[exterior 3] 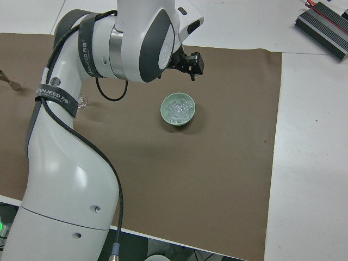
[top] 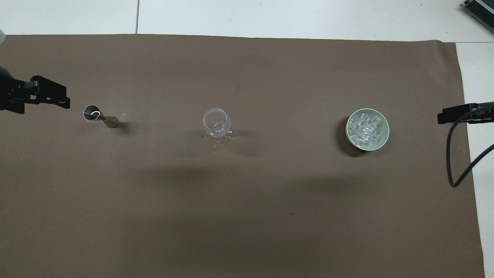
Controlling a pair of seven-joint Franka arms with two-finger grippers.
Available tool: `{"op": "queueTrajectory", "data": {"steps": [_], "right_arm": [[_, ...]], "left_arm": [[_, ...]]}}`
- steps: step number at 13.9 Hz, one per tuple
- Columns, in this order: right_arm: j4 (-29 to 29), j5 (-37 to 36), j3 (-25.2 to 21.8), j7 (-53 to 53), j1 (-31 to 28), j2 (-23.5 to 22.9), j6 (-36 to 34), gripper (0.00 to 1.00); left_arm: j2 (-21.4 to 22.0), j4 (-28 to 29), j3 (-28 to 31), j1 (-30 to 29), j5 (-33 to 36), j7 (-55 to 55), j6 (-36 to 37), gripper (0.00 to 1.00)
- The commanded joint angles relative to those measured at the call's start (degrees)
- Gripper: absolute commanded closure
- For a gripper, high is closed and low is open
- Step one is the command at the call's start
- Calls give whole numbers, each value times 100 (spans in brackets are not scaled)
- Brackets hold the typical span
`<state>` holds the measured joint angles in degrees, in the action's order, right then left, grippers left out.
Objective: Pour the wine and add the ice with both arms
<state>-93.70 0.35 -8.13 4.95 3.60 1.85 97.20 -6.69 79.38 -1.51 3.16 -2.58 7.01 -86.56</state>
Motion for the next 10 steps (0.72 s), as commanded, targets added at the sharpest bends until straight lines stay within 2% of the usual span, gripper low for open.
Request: {"op": "queueTrajectory", "data": {"steps": [1, 6, 10], "right_arm": [[-52, 45, -5, -108, 1, 79, 27, 0], [-52, 45, -5, -108, 1, 79, 27, 0], [-52, 45, -5, -108, 9, 79, 27, 0]], "left_arm": [[27, 34, -16, -53, -49, -7, -71, 0], [71, 42, -16, 9, 12, -85, -18, 0], [27, 43, -25, -61, -40, -832, -150, 0]]}}
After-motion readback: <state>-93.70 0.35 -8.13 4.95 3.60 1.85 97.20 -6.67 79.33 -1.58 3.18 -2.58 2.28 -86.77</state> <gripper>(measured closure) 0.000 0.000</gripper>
